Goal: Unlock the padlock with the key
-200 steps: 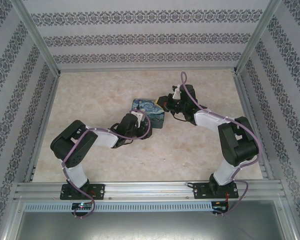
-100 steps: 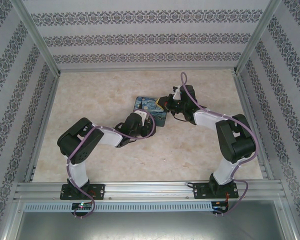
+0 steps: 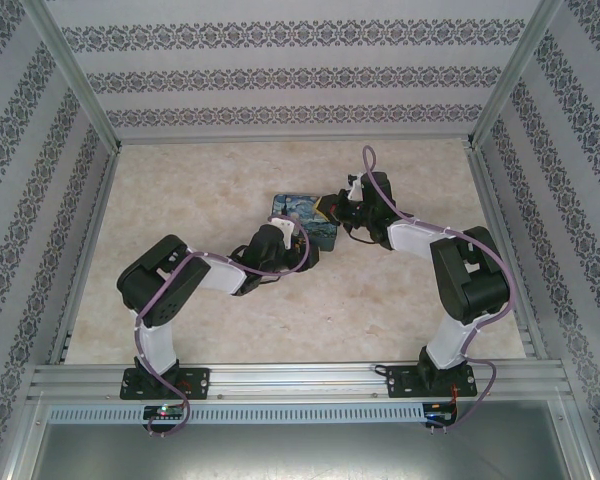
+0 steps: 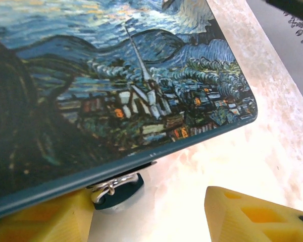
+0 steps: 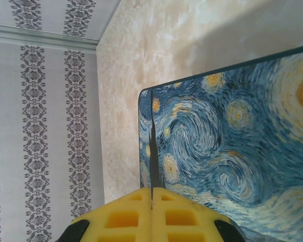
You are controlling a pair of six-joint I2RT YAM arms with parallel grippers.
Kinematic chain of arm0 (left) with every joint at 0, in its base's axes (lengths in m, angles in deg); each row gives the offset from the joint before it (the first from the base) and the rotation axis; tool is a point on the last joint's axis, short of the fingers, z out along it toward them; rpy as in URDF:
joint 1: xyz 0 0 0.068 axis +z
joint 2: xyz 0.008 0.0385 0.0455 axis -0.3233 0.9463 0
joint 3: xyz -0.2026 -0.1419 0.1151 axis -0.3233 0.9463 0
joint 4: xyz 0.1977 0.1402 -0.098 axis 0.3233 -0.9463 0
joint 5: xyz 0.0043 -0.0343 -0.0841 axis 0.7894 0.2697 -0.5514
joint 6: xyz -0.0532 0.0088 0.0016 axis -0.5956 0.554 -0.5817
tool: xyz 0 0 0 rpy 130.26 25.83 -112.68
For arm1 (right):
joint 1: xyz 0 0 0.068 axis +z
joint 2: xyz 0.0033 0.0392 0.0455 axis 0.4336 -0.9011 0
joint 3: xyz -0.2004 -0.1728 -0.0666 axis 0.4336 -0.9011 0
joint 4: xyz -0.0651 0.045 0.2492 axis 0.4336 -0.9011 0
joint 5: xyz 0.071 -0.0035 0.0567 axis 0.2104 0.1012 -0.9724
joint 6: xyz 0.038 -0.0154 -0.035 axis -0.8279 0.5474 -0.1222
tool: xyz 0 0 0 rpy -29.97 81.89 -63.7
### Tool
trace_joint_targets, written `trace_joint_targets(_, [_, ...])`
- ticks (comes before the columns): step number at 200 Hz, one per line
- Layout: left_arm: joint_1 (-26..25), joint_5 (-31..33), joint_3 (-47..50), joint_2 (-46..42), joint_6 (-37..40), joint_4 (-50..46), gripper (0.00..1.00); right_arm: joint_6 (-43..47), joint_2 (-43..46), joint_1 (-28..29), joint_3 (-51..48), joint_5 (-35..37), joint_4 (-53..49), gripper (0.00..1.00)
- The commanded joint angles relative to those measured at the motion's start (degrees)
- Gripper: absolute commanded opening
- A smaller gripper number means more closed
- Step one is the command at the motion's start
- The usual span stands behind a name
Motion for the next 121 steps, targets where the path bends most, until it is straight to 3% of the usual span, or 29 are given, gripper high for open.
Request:
trace_joint_targets(1, [-0.7, -0.4, -0.9, 1.7, -2.3, 3.2, 0.60, 0.2, -0.8, -0.5, -0.9, -0.8, 2.1, 0.00])
trace_joint_targets(89, [-0.7, 0.1, -1.1, 5.1, -3.0, 4.4, 0.60, 0.2, -0.9, -0.7, -1.3, -1.0, 2.2, 0.00])
trace_joint_targets(121, [-0.7, -1.4, 0.7, 3.5, -6.6, 10.0, 0.58, -0.1, -1.1, -0.7, -1.3, -0.9, 2.3, 0.00])
